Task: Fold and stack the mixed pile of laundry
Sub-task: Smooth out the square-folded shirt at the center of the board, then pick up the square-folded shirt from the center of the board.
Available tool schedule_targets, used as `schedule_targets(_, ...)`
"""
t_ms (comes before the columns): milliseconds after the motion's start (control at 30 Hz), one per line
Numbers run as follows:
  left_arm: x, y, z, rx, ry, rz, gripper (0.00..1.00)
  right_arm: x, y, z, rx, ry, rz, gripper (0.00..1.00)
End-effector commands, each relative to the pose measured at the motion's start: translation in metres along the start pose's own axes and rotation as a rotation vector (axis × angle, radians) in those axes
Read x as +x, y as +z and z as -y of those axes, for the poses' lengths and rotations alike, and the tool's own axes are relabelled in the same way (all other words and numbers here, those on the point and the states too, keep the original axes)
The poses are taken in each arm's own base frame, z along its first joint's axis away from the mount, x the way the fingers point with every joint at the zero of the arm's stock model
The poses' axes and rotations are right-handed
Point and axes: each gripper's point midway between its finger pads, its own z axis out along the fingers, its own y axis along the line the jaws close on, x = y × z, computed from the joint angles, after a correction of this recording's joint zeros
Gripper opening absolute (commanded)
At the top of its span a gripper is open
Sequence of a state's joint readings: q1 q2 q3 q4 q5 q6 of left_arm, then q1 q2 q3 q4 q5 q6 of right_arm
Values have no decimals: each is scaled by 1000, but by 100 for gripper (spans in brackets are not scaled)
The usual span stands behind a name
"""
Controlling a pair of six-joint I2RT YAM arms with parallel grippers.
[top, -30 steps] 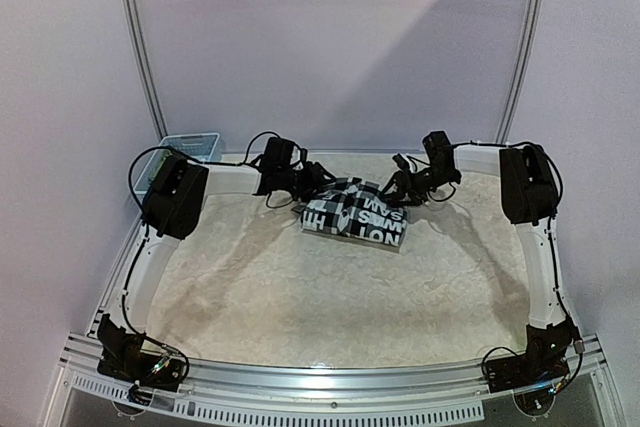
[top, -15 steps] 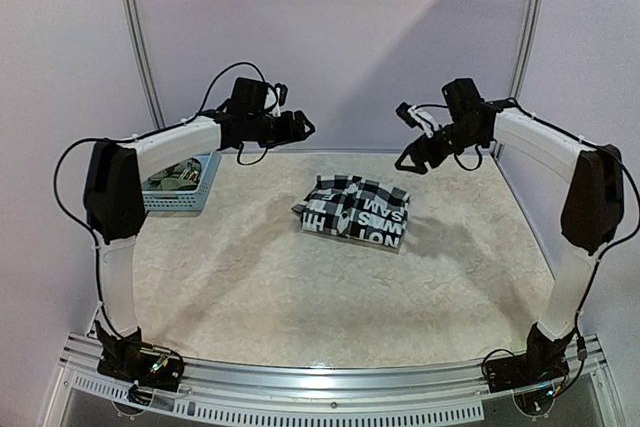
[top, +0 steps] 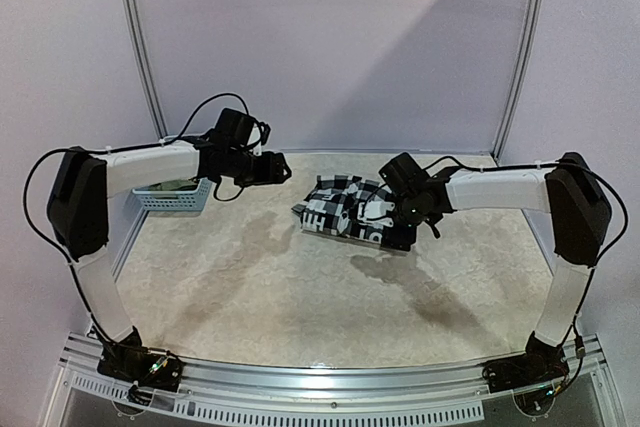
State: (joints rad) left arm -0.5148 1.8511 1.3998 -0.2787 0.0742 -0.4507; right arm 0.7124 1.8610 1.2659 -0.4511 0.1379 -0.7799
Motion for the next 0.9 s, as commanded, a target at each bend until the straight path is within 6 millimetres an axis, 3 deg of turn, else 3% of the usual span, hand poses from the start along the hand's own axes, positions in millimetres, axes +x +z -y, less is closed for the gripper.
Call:
schedule_targets(0,17,1,21,28,5,-18,76,1,21,6,95,-91,-55,82)
schedule_targets(100,16,3,36,36,42,-21,76,1,31,2,78,-99,-67,81)
schedule_targets(333,11,4,34,-9,79,-21,77,10,50,-11,58,-120,-121,81)
schedule_targets(467,15,10,44,34,106,-18,77,19,57,-18,61,-126,-140,80)
schedule_targets(600,10,7,48,10,213,-14,77,0,30,-25,-46,-12,-32,83)
schedule_targets(633,1,4,45,-32,229,-2,77,-6,20,-21,-50,25,-5,83)
schedule_targets(767,-1,3,30,-167,221,-57,77,-25,-14,-12,-87,115,93,86)
schedule_targets(867,2,9,33,-166,159,-73,77,-35,-38,-1,-146,240,168,89)
